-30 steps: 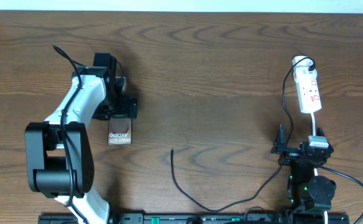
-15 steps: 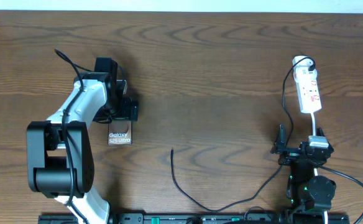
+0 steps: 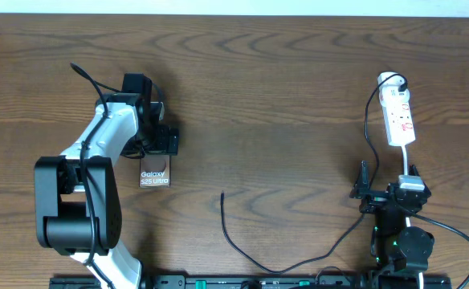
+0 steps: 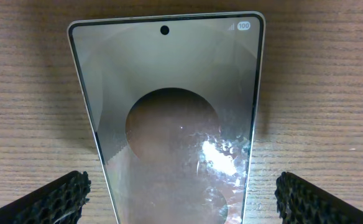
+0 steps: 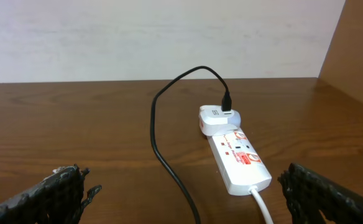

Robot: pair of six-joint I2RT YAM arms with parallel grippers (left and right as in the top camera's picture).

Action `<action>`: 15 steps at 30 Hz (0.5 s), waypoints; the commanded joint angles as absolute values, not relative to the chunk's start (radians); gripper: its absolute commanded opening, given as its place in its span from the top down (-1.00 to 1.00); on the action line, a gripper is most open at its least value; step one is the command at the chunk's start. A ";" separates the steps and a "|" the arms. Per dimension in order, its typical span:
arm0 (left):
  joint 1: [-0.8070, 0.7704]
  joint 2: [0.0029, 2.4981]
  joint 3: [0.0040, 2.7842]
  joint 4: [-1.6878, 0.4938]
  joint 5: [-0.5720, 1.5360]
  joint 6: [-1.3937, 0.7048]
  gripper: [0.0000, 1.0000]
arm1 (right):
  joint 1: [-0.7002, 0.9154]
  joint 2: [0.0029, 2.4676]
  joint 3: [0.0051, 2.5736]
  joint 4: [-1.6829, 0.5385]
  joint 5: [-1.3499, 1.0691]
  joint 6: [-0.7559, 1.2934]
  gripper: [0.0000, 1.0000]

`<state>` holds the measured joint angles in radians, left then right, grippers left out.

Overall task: Plug charger to phone and switch on socket
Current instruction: 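Lower the open left gripper around the phone's sides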

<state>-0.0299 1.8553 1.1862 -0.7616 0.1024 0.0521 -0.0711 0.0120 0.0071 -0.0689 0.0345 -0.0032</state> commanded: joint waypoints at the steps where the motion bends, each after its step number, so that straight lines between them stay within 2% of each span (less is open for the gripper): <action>1: -0.030 1.859 1.184 -0.764 0.077 0.051 -0.96 | -0.077 0.007 0.006 -0.072 0.042 0.014 -0.99; 15: -0.030 1.862 1.161 -0.767 0.078 0.051 -0.96 | -0.077 0.007 0.006 -0.072 0.042 0.014 -0.98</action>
<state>-0.0299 1.8553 1.1847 -0.7631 0.0975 0.0521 -0.0711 0.0120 0.0071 -0.0689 0.0345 -0.0032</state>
